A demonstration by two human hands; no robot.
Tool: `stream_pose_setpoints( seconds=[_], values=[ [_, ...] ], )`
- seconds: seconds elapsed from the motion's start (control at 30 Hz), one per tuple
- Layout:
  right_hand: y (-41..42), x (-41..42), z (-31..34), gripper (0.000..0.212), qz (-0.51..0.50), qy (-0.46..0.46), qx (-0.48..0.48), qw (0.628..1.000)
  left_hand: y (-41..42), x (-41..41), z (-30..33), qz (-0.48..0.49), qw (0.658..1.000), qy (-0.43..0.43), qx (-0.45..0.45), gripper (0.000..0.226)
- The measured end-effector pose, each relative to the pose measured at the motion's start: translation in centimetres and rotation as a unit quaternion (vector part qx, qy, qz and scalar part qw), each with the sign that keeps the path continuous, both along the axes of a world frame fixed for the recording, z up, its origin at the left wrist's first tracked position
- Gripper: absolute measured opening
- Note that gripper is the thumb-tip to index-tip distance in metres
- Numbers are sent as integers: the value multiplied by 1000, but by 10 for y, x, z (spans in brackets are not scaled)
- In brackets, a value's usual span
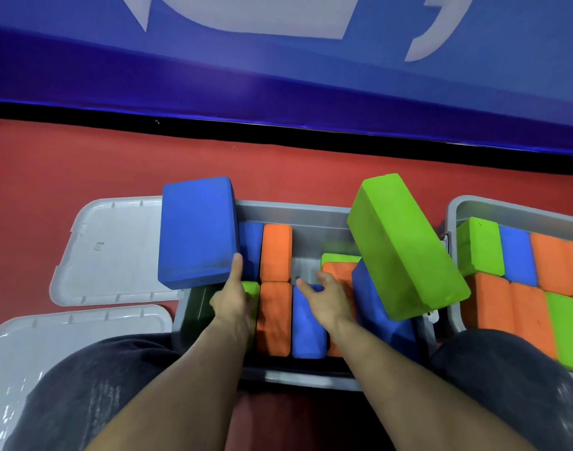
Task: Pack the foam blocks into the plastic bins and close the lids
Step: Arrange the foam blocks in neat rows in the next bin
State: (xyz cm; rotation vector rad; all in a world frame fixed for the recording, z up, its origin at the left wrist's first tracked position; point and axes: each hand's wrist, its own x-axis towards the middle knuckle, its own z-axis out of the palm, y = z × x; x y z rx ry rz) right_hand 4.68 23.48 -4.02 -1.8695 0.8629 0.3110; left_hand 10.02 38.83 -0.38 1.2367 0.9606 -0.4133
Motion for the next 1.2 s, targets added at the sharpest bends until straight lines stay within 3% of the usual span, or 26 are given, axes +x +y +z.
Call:
stream_pose_setpoints(
  seconds=[0.03, 0.1, 0.2, 0.37, 0.6, 0.77, 0.87, 0.97, 1.1, 1.13, 1.2],
  values=[
    [2, 0, 4, 66, 10, -5, 0, 1000, 3, 3, 2, 29, 999, -13, 6, 83],
    [4, 1, 13, 60, 34, -17, -8, 999, 10, 8, 8, 72, 996, -53, -28, 88],
    [4, 6, 29, 54, 59, -40, -24, 997, 19, 20, 16, 108, 982, -91, -127, 64],
    [-1, 12, 43, 51, 42, -73, -24, 996, 35, 32, 9, 126, 977, -87, -148, 40],
    [4, 17, 66, 45, 52, -114, 13, 992, 20, 28, 5, 68, 983, -126, -113, 33],
    [-3, 36, 107, 37, 79, -187, 26, 979, 2, 23, 27, -61, 975, -214, -17, 59],
    [-12, 43, 132, 41, 100, -215, 24, 971, -4, 31, 60, -157, 942, -285, 84, 81],
    [-18, 42, 152, 49, 76, -218, 67, 971, -7, 42, 95, -285, 875, -349, 178, 88],
    [-22, 35, 159, 59, 47, -203, 134, 969, -13, 35, 124, -428, 777, -351, 299, 94],
    [-22, 33, 159, 66, 36, -197, 135, 970, -13, 34, 125, -440, 769, -348, 307, 93],
    [-21, 29, 155, 82, 22, -195, 128, 972, -15, 30, 126, -448, 784, -341, 264, 93]
  ],
)
